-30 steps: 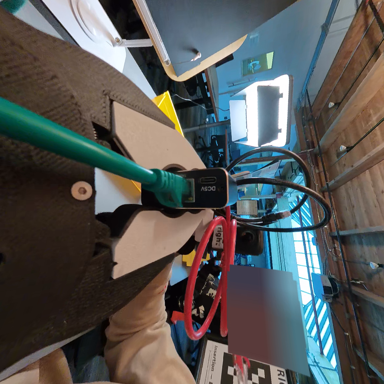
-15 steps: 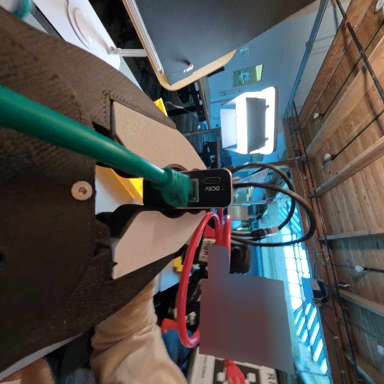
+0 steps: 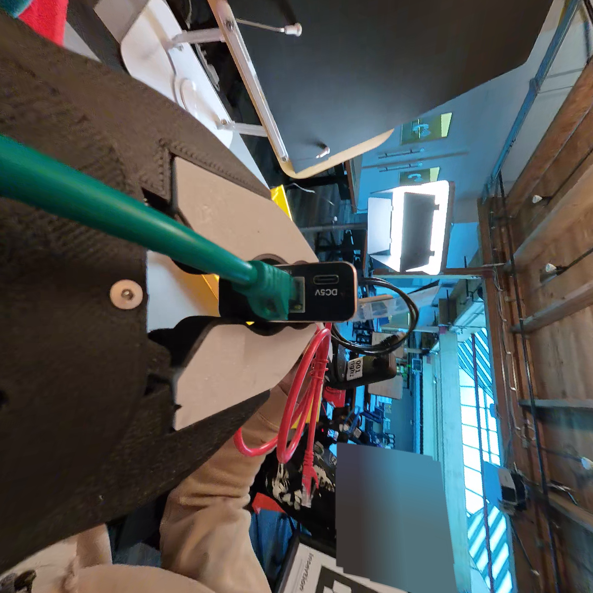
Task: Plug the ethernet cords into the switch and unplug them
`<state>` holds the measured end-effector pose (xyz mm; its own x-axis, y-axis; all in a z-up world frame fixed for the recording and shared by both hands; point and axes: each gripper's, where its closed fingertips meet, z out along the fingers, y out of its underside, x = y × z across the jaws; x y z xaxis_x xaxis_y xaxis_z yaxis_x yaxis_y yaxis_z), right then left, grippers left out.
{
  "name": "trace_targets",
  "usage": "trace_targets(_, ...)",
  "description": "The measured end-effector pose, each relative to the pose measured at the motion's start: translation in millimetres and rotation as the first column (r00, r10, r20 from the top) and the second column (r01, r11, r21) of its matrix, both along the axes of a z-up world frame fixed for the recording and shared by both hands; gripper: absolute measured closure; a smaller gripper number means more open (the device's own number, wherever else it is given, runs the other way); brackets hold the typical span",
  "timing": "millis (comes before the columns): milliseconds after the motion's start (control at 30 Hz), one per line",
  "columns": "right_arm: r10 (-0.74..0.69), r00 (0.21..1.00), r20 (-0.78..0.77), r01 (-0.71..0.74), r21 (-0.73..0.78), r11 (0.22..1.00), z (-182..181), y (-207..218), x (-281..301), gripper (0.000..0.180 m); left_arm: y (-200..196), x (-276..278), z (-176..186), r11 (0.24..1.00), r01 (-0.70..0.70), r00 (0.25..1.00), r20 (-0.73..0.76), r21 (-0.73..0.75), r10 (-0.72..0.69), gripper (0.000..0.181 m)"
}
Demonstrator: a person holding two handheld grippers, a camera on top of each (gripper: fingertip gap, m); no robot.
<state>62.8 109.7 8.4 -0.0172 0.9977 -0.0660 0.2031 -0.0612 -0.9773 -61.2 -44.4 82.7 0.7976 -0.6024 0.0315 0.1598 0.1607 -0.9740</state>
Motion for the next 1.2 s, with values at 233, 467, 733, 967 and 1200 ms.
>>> trace_targets(233,-0.022,0.944,0.329,0.108,-0.245,0.964,-93,61,44,0.169,7,1,-11,0.999,0.021,1.000,-0.007,-0.047,-0.022,0.154)
trace_targets(467,0.167,0.897,0.409,0.008,-0.393,0.919,-126,48,63,0.168,14,7,-25,0.996,0.035,0.998,-0.043,-0.085,-0.039,0.154)
trace_targets(733,-0.280,0.889,0.362,0.372,-0.214,0.903,-101,113,69,0.165,19,9,-32,0.993,0.044,0.998,-0.036,-0.110,-0.048,0.154)
trace_targets(967,-0.476,0.875,0.084,0.455,0.193,0.870,-26,114,64,0.150,20,7,-34,0.992,0.046,0.999,-0.015,-0.114,-0.048,0.153)
trace_targets(1200,0.009,1.000,0.024,-0.012,0.109,0.994,-20,8,-9,0.153,25,14,-36,0.987,0.128,0.986,0.123,-0.097,-0.115,0.154)
